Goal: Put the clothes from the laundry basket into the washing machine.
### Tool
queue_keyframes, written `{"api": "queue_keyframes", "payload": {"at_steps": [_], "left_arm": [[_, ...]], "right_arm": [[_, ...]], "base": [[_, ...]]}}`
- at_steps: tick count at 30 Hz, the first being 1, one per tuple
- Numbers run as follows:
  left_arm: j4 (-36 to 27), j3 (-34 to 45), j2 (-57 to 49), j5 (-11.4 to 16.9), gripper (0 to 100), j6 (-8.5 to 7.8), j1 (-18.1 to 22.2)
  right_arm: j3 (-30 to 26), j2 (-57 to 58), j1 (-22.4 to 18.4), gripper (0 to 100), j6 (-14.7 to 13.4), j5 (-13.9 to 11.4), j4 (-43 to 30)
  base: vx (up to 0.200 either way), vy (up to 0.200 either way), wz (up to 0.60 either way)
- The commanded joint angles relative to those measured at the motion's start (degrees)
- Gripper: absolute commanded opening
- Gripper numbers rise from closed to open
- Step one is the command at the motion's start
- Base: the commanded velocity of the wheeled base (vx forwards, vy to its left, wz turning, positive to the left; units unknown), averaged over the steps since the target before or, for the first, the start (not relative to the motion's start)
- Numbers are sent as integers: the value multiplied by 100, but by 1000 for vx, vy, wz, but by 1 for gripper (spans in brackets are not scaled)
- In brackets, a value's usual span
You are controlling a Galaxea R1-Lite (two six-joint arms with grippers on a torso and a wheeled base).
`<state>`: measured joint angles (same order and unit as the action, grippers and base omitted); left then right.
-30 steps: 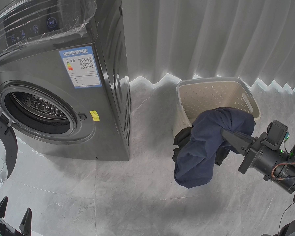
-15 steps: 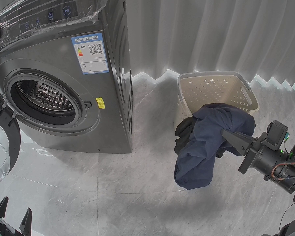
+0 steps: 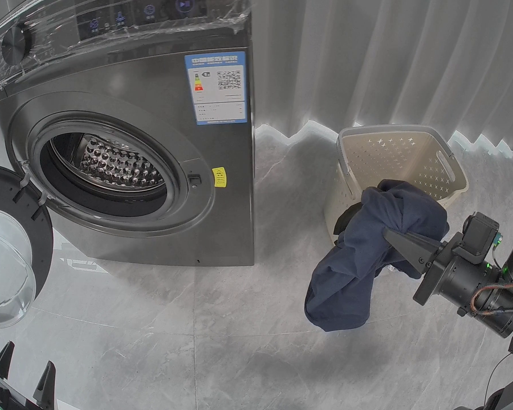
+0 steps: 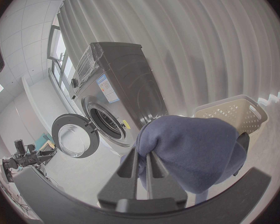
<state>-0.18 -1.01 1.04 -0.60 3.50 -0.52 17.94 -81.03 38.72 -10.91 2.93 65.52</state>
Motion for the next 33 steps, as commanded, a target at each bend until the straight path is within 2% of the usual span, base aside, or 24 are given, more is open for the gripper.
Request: {"api": "queue_keyframes", "payload": {"at_steps": [1, 6, 15, 27, 33], "left_arm": [[1, 92, -77, -2, 100, 2, 0], [1, 92, -77, -2, 100, 2, 0], [1, 92, -77, -2, 100, 2, 0], [1, 92, -77, -2, 100, 2, 0], [1, 92, -77, -2, 100, 2, 0]], "right_arm": [[-1, -9, 4, 0, 1, -3, 4], [-1, -18, 4, 0, 1, -3, -5], [-37, -18, 13, 0, 1, -3, -22], [-45, -18, 22, 0, 1, -11, -22], [-54, -44, 22, 0, 1, -3, -22]], "base": [[0, 200, 0], [0, 200, 0], [0, 0, 0], [0, 200, 0], [0, 0, 0]]}}
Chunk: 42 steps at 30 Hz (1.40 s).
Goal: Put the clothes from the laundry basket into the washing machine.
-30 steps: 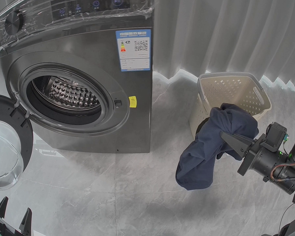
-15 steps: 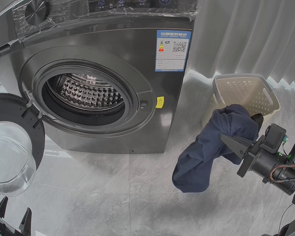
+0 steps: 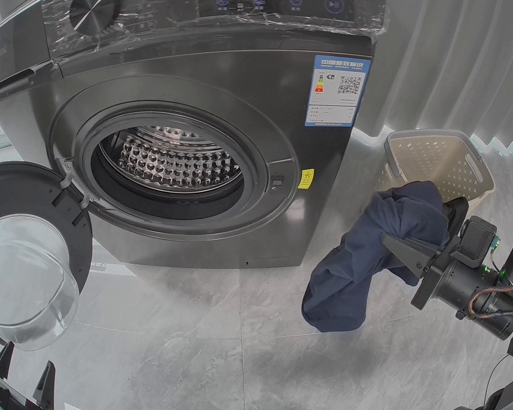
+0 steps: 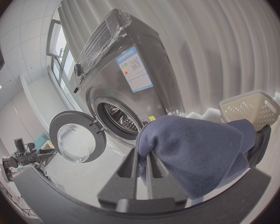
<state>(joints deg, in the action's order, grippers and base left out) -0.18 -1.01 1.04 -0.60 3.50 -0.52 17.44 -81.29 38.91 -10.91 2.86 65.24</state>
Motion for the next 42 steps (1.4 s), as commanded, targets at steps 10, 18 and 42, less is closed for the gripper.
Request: {"api": "queue_keyframes", "payload": {"at_steps": [10, 18, 42], "left_arm": [[1, 92, -77, -2, 100, 2, 0], [1, 92, -77, -2, 100, 2, 0], [1, 92, -77, -2, 100, 2, 0]], "right_arm": [[-4, -19, 2, 0, 1, 4, -3], [-4, -19, -6, 0, -8, 4, -3], [-4, -28, 2, 0, -8, 4, -12]], "base": [[-120, 0, 0], [0, 0, 0], [0, 150, 0]]}}
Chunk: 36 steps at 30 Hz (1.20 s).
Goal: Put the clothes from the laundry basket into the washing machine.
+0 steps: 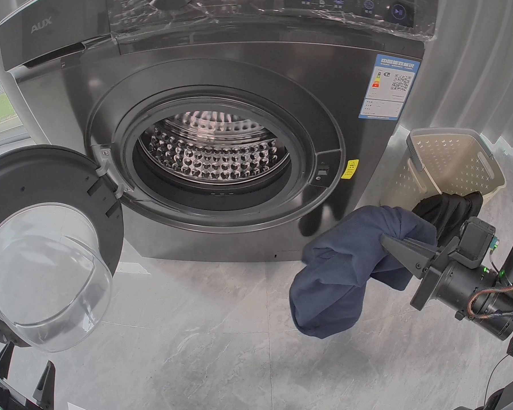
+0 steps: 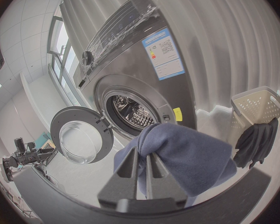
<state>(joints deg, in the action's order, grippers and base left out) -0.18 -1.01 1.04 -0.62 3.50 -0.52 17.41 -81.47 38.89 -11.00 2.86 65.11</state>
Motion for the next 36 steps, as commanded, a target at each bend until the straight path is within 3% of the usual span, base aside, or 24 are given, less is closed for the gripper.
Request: {"api": "queue_keyframes", "payload": {"at_steps": [1, 9, 15, 27, 36], "left_arm": [[1, 92, -77, 1, 100, 2, 0], [1, 92, -77, 1, 100, 2, 0], [-8, 92, -77, 1, 100, 2, 0], [1, 92, -77, 1, 100, -7, 0], [9, 101, -95, -35, 100, -95, 17]], "right_arm": [[-1, -9, 5, 0, 1, 4, 2], [-1, -9, -4, 0, 1, 4, 2], [-53, -9, -4, 0, -8, -5, 2], [-27, -124, -57, 0, -8, 4, 90], [-62, 0, -145, 0, 36, 4, 90]], "base": [[-200, 0, 0], [-200, 0, 0], [0, 0, 0], [0, 200, 0], [0, 0, 0]]}}
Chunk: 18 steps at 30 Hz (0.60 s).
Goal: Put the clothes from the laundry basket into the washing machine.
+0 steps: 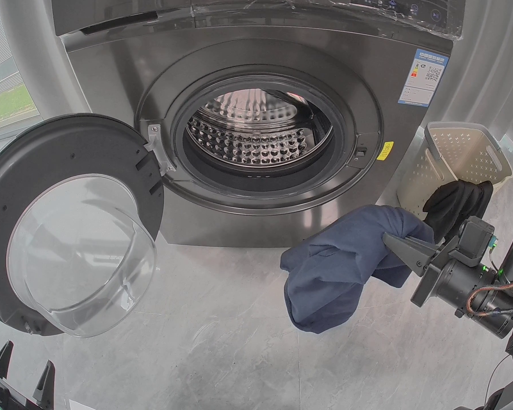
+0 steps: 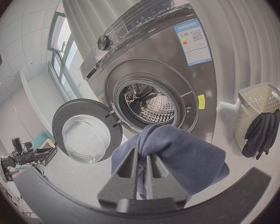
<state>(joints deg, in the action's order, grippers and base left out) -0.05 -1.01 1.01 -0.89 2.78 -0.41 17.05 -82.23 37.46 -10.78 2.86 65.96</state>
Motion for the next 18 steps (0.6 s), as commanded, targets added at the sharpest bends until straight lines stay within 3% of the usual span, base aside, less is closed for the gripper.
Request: {"api": "queue_keyframes", "payload": {"at_steps": [1, 4, 9, 13, 18], "left_arm": [[-4, 101, -92, -16, 100, -32, 15], [-4, 101, -92, 1, 100, -67, 15], [-4, 101, -101, 45, 100, -287, 15], [-13, 101, -92, 71, 100, -216, 6], [-13, 101, -101, 71, 100, -278, 6]], "right_arm": [[-36, 119, 7, 0, 14, 4, 4], [-44, 181, 51, 0, 14, -5, -5], [-44, 119, 130, 0, -21, -14, 4], [35, -22, 174, 0, -56, -14, 13], [17, -276, 297, 0, -100, 12, 136]], "base": [[0, 0, 0], [0, 0, 0], [0, 0, 0], [0, 0, 0], [0, 0, 0]]}}
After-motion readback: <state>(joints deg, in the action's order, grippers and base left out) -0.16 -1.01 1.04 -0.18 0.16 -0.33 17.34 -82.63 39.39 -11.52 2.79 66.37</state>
